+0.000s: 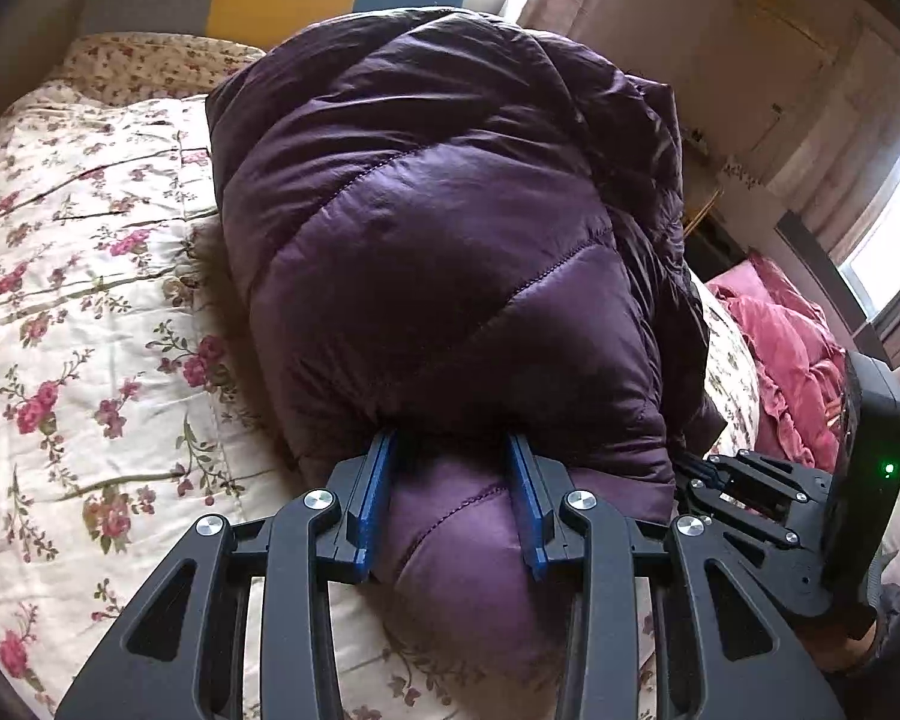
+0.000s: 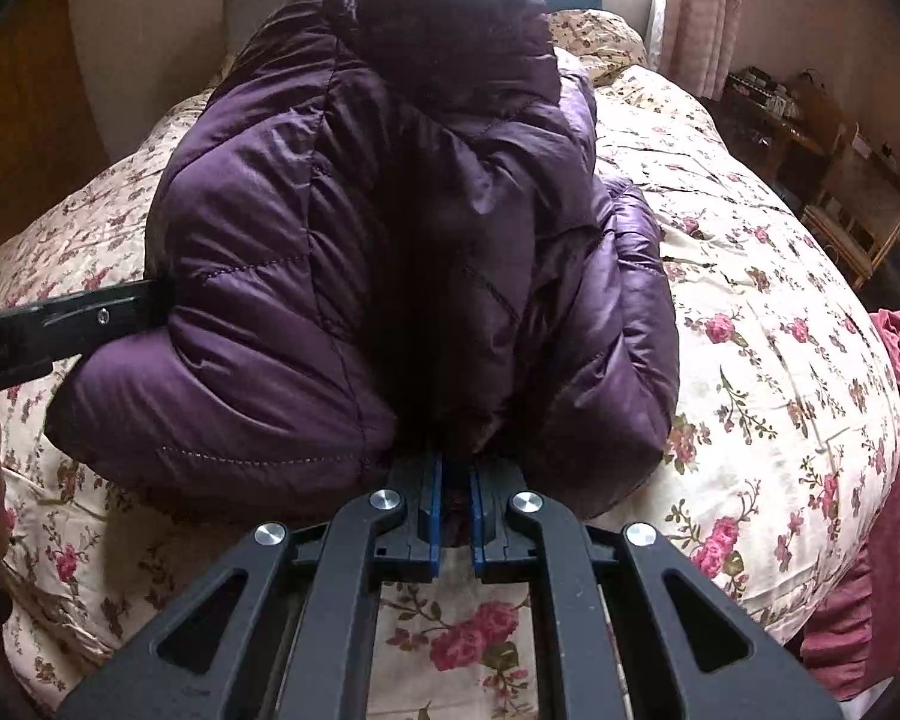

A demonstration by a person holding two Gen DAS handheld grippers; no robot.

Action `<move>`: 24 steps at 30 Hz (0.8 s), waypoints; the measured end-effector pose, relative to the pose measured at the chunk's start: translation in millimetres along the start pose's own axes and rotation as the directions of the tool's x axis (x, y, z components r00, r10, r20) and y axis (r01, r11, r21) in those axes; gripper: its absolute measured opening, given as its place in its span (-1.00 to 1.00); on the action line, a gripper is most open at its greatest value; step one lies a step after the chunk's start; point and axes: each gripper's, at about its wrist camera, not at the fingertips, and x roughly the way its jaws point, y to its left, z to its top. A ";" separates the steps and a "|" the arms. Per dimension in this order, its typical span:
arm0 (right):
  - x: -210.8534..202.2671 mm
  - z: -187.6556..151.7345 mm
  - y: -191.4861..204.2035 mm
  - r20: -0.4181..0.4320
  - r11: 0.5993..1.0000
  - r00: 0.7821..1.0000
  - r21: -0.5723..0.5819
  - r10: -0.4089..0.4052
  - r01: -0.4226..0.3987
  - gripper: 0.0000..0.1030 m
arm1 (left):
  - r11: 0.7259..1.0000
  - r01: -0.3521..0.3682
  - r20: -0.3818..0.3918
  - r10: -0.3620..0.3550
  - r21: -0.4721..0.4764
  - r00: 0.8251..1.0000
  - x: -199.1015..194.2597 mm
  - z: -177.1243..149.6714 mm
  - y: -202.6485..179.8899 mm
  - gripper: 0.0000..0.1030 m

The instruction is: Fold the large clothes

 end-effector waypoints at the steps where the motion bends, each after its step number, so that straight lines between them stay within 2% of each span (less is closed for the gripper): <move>1: -2.2 0.8 0.2 -0.001 1.000 1.000 0.000 -0.004 0.004 -0.88 | 1.000 0.000 0.004 0.000 -0.004 1.000 -2.1 0.1 0.3 -0.30; 7: -23.8 2.1 9.5 0.023 0.999 0.999 -0.022 -0.046 0.046 -0.78 | 0.999 0.003 0.042 -0.001 -0.049 0.999 -20.6 -2.7 5.2 -0.30; 10: -33.8 2.4 12.3 0.037 0.998 0.997 -0.021 -0.065 0.066 -0.49 | 0.998 0.003 0.056 0.001 -0.063 0.998 -28.3 -2.3 9.8 -0.30; 16: -59.6 0.6 14.8 0.083 0.996 0.993 -0.028 -0.083 0.086 -0.34 | 0.997 0.000 0.098 0.008 -0.076 0.995 -45.3 -3.3 9.0 -0.30; 19: -69.2 0.6 18.1 0.102 0.994 0.989 -0.025 -0.104 0.107 -0.17 | 0.995 0.005 0.119 0.007 -0.098 0.993 -53.7 -4.1 12.1 -0.30; 24: -83.0 6.8 25.6 0.135 0.993 0.984 -0.024 -0.112 0.116 -0.14 | 0.991 0.002 0.157 0.019 -0.133 0.987 -67.7 -2.2 20.5 -0.30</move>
